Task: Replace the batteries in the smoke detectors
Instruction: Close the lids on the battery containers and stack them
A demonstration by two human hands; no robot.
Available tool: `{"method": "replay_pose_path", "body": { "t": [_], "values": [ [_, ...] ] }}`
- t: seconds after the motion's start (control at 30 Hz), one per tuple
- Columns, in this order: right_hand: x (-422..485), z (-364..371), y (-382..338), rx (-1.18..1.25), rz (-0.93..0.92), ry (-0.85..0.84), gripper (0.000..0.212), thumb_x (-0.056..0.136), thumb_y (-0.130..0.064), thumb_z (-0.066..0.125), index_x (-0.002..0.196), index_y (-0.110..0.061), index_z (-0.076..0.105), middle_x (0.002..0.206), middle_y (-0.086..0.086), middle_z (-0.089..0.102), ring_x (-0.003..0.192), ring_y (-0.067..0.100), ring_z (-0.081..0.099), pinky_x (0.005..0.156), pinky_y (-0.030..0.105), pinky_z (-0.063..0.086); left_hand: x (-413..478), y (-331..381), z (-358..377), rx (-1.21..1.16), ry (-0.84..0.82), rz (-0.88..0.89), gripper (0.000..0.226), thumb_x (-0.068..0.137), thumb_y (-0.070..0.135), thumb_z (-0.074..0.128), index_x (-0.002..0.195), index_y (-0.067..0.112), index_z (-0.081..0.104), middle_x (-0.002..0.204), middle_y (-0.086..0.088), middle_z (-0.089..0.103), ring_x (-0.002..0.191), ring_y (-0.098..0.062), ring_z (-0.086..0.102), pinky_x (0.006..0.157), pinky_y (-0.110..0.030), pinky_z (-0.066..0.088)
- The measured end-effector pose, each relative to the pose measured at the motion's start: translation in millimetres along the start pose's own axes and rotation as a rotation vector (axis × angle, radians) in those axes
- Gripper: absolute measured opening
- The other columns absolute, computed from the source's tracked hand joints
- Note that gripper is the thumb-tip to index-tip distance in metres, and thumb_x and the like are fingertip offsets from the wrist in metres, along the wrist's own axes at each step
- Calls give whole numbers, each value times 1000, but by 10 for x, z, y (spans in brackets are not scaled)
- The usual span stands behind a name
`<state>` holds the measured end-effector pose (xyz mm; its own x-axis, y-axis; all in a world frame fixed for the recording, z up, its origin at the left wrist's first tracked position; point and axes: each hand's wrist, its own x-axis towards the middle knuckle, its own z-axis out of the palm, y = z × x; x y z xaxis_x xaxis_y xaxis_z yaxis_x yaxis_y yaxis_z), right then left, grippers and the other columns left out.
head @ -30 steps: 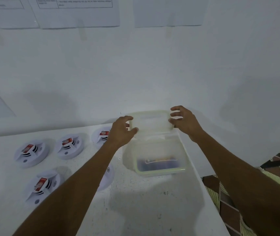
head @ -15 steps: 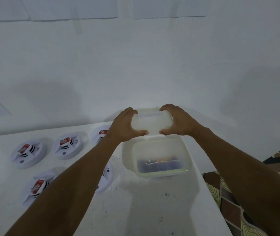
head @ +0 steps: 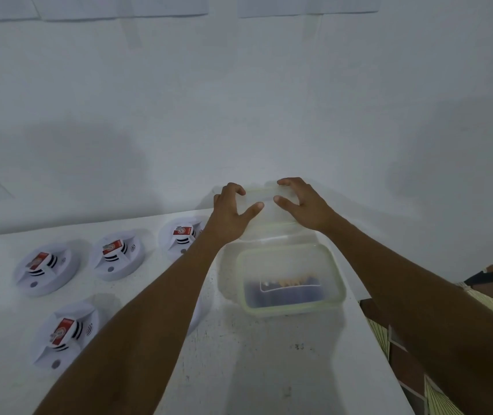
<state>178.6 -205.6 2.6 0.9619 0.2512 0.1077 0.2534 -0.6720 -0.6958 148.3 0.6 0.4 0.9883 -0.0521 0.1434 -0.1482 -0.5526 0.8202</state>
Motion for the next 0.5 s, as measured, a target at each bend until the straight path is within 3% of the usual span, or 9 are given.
{"method": "replay_pose_path", "body": {
  "t": [0.1, 0.23, 0.4, 0.5],
  "values": [
    [57, 56, 30, -28, -45, 75, 42, 98, -41, 50, 132, -16, 50, 135, 1, 53, 123, 20, 49, 96, 28, 38, 32, -19, 18, 12, 32, 9, 46, 89, 43, 63, 118, 15, 41, 111, 3, 41, 110, -17, 38, 86, -31, 38],
    [112, 67, 54, -48, -55, 87, 40, 99, -43, 46, 129, -17, 49, 131, 2, 56, 119, 20, 51, 97, 33, 42, 38, -44, 46, -6, 46, -24, 50, 89, 44, 62, 123, 16, 38, 115, 1, 39, 110, -17, 42, 87, -29, 37],
    [85, 57, 55, -91, -6, 76, 55, 92, -62, 36, 127, -21, 48, 131, -1, 55, 117, 23, 52, 98, 50, 45, 9, -46, 68, 25, 57, 15, 43, 95, 40, 55, 125, 13, 41, 124, 0, 44, 119, -20, 44, 90, -27, 35],
    [44, 3, 21, -66, 20, 111, 46, 96, -55, 42, 127, -23, 52, 135, 0, 52, 119, 25, 51, 100, 50, 44, 22, 19, 18, 114, 19, 29, 44, 95, 44, 54, 123, 12, 44, 132, -4, 45, 117, -22, 49, 87, -25, 36]
  ]
}}
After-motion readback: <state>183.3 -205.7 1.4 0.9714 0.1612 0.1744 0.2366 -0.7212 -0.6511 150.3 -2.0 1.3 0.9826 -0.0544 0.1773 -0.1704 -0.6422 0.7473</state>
